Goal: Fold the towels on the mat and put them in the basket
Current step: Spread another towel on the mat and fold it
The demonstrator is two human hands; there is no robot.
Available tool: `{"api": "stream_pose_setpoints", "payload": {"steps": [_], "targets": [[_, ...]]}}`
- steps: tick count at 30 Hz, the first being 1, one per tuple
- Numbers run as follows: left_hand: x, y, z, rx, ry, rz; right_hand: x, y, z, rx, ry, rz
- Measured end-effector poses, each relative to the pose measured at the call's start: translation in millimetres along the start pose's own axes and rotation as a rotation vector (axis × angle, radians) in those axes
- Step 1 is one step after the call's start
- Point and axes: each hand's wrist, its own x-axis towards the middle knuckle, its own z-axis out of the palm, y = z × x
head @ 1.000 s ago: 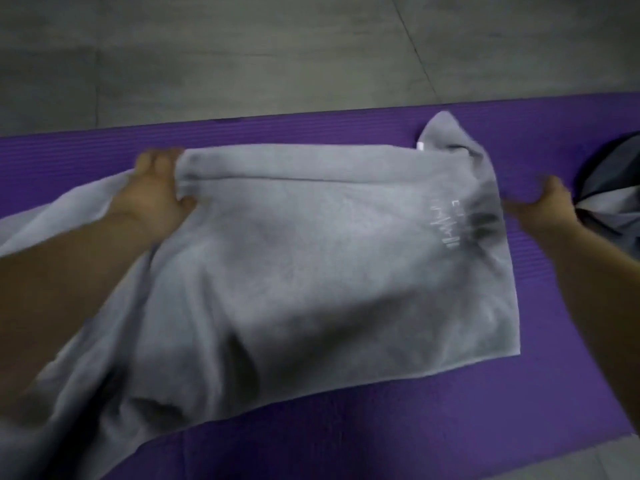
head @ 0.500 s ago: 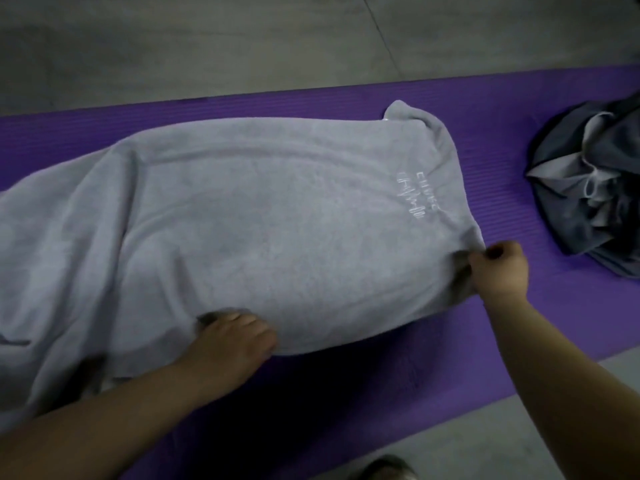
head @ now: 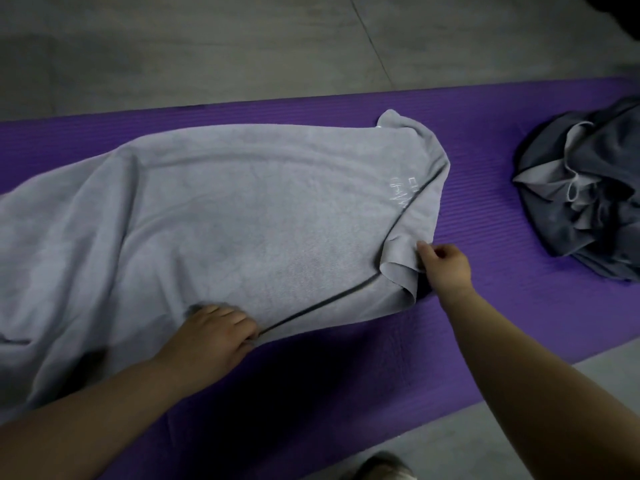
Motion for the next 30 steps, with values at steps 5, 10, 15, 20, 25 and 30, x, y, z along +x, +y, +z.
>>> {"api": "stream_pose_setpoints", "payload": {"steps": [5, 10, 15, 20, 25, 30], "targets": [[2.5, 5.3, -0.8, -0.028, 0.0, -0.006, 22.1, -7.6, 4.5, -0.02, 0.011, 0.058], [5.9, 26.8, 0.3, -0.145, -0.072, 0.016, 29.8, -6.3, -39.7, -0.285, 0.249, -0.044], [15.8, 64.4, 7.9, -0.175, -0.151, 0.152, 37.7, 25.7, -108.4, -0.504, 0.395, 0.097], [35.5, 58.8, 2.8, -0.189, -0.136, 0.108, 40.2, 37.3, -121.7, -0.665, 0.465, 0.179], [74.6, -23.9, -20.7, -0.144, 0.191, -0.368, 66.4, -13.3, -84.1, -0.707, 0.354, -0.15], [94.6, -96.9, -53.2, -0.155, 0.161, -0.825, 110.3, -87.4, -21.4, -0.571, 0.14, -0.37]]}}
